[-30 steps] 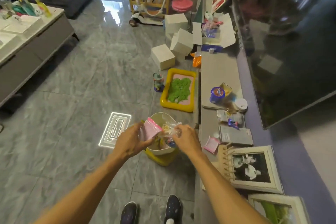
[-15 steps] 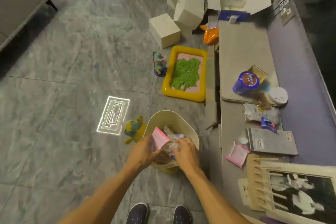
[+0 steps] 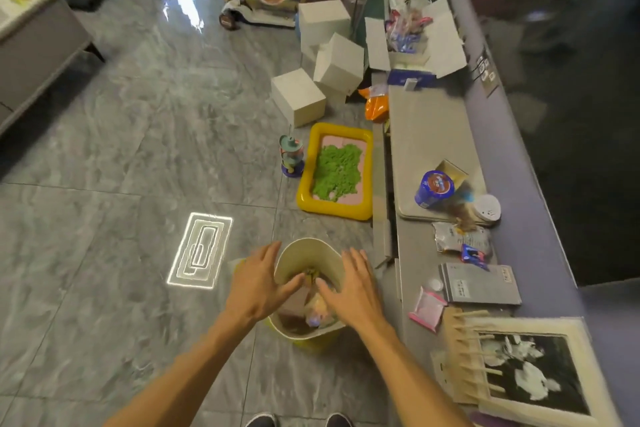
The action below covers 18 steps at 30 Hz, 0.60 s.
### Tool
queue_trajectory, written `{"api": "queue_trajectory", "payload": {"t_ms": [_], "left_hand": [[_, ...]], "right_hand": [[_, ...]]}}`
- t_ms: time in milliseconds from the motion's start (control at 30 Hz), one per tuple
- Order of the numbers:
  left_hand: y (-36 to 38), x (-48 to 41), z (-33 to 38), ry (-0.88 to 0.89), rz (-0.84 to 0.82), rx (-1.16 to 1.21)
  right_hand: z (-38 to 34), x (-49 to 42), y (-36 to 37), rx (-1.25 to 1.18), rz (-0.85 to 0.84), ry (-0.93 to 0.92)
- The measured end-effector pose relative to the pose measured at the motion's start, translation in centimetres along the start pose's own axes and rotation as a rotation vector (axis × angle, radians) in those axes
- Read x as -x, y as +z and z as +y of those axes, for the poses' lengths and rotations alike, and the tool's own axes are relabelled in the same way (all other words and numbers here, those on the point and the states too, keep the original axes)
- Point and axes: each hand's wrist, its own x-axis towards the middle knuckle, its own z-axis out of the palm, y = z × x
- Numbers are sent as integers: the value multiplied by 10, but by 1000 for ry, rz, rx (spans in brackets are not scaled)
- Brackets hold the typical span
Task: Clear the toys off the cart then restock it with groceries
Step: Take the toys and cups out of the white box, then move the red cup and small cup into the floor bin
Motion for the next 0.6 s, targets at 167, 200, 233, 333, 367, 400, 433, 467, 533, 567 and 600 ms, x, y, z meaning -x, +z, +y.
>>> {"api": "queue_trajectory", "payload": {"t_ms": [167,200,233,333,367,400,433,467,533,567,600], "left_hand": [[-103,11,26,84,142,-104],[-125,14,34,90,167,-111],[-148,18,42,100,191,-114],[-216,31,71,158,248,-103],[-236,37,81,189,266,-104],[-256,43,91,222,281,-105],[-274,49,101,252,289,-107],[-290,55,110,276,299,-111],[-318,69,130,327,325,-133],[-328,75,139,355,345,-144],[-337,82,148,385,365,-146]], "right_hand": [[-53,36,-105,63,189,-18],[-65,46,-126,63,228,-12],[-77,56,-148,60,264,-8],[-113,89,-209,36,347,-5],[-125,102,-228,38,373,-7],[-137,116,-246,38,396,-1],[-146,131,-261,35,417,13],[-155,145,-275,33,440,36],[-166,174,-301,20,499,75],[-170,188,-311,7,536,93],[-171,202,-319,1,576,109]]}}
